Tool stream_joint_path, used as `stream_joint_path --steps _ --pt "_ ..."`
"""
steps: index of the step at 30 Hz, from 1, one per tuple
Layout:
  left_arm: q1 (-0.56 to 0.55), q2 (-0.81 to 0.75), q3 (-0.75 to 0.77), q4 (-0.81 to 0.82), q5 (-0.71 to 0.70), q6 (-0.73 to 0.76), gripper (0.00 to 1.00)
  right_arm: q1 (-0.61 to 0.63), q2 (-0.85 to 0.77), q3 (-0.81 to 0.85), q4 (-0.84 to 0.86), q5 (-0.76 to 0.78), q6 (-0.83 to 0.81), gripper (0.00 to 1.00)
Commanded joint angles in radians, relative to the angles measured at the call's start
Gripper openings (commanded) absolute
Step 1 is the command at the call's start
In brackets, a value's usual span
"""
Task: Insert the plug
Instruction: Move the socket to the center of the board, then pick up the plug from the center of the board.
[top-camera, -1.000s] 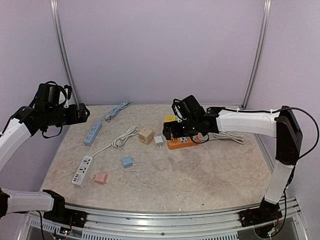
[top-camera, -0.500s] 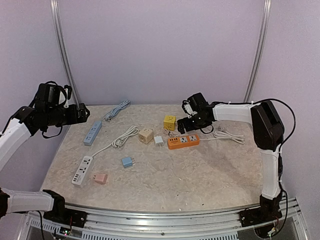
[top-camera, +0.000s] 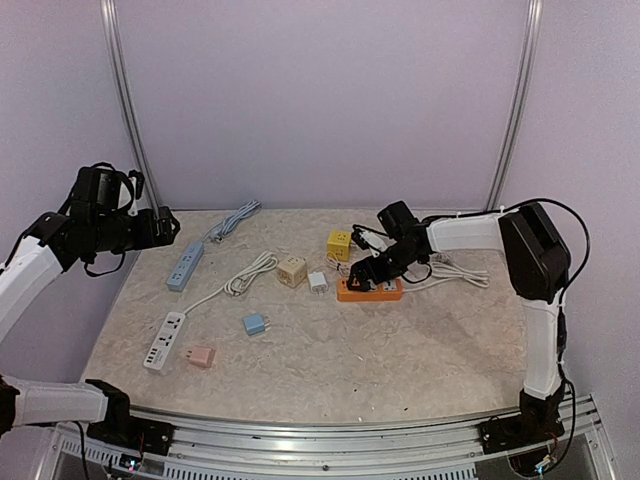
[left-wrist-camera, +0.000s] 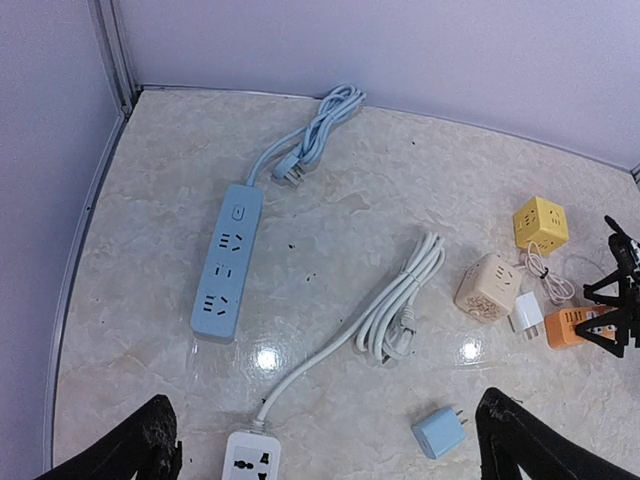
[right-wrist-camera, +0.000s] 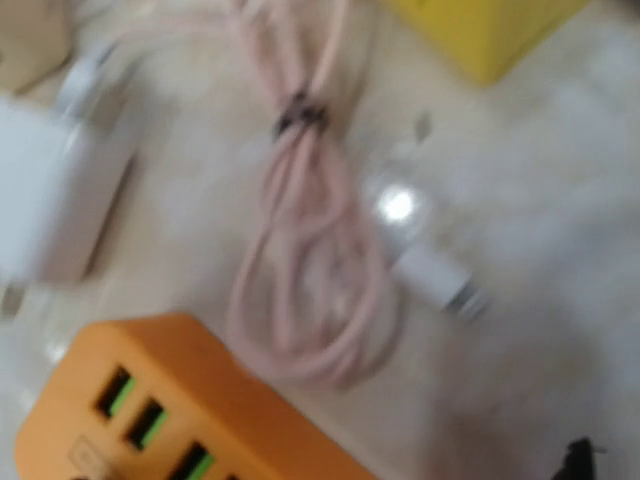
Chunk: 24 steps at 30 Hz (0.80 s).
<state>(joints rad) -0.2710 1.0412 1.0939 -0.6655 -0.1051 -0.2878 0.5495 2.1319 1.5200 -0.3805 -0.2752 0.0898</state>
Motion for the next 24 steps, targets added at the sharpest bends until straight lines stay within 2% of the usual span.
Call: stream_joint_path --steps 1,6,14,19,24 --pt "0.004 0.012 0.0 -0.002 0.011 0.001 0.99 0.004 -0.069 -0.102 -0.024 -0.126 -0.015 0.96" --pt "0.003 0.013 0.0 -0.003 0.011 0.002 0.99 0.027 -0.163 -0.197 0.012 -0.176 -0.02 0.96" --pt "0.007 0.011 -0.001 -0.002 0.012 0.001 0.99 0.077 -0.203 -0.214 0.0 -0.18 -0.065 0.96" --pt "0.007 0.019 -0.001 -0.004 0.011 0.0 0.99 0.078 -0.197 -0.096 -0.013 -0.07 -0.071 0.99" --pt "0.006 0.022 0.0 -0.007 -0.001 -0.001 0.99 0.105 -0.081 0.173 -0.148 0.084 -0.069 0.98"
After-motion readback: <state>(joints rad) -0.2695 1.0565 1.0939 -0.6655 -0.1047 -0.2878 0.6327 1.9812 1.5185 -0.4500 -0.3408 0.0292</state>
